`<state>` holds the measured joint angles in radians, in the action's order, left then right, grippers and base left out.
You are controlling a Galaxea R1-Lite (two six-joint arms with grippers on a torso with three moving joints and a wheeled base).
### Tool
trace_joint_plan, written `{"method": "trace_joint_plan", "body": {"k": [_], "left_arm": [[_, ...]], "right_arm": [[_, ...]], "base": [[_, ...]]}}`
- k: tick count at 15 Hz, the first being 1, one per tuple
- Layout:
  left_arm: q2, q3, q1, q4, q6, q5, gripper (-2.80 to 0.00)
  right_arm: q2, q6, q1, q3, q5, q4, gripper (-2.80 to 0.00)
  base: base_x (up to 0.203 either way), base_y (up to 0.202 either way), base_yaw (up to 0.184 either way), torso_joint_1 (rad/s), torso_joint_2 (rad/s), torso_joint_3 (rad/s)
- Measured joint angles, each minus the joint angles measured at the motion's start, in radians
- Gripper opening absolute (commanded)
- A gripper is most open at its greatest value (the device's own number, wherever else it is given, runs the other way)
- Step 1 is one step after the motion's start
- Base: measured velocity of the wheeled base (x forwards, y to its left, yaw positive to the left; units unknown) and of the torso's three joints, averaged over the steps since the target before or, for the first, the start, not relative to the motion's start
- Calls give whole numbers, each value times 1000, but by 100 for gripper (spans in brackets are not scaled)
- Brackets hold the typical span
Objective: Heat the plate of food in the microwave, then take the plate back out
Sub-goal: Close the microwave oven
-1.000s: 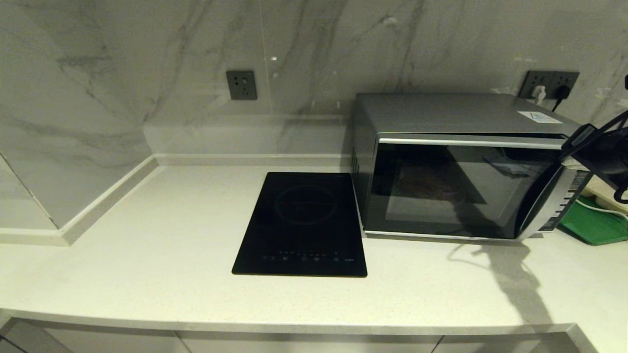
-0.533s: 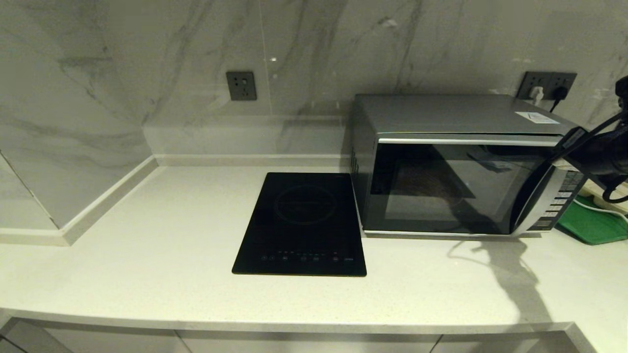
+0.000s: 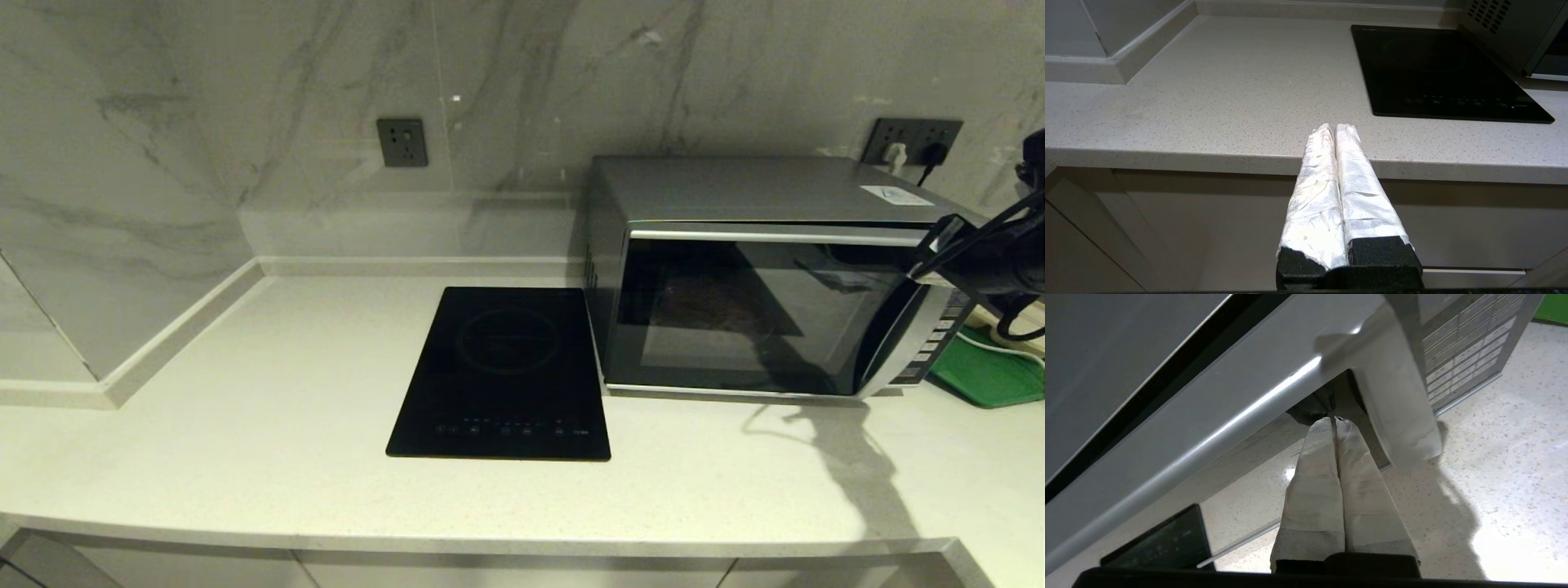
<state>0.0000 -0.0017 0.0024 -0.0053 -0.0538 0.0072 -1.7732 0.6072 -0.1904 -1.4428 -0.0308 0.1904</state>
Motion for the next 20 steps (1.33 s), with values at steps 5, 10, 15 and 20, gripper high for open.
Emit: {"method": "trace_joint_plan", "body": {"k": [5,10,15,20], "left_arm": [[0,0,0,0,0,0,-280],[0,0,0,0,-1,0,-280],[0,0,0,0,0,0,-280],[0,0,0,0,0,0,-280]], "right_arm": [[1,-17,-1,1,13,-53,-280],[-3,-36,-1,4,10,-92,-280],[-8,-49,-1,-3,9,-93,-280],[-16,-54,-1,-8,13,-102,-280]], "base": [[0,0,0,0,0,0],[0,0,0,0,0,0],[0,0,0,0,0,0],[0,0,0,0,0,0]]}}
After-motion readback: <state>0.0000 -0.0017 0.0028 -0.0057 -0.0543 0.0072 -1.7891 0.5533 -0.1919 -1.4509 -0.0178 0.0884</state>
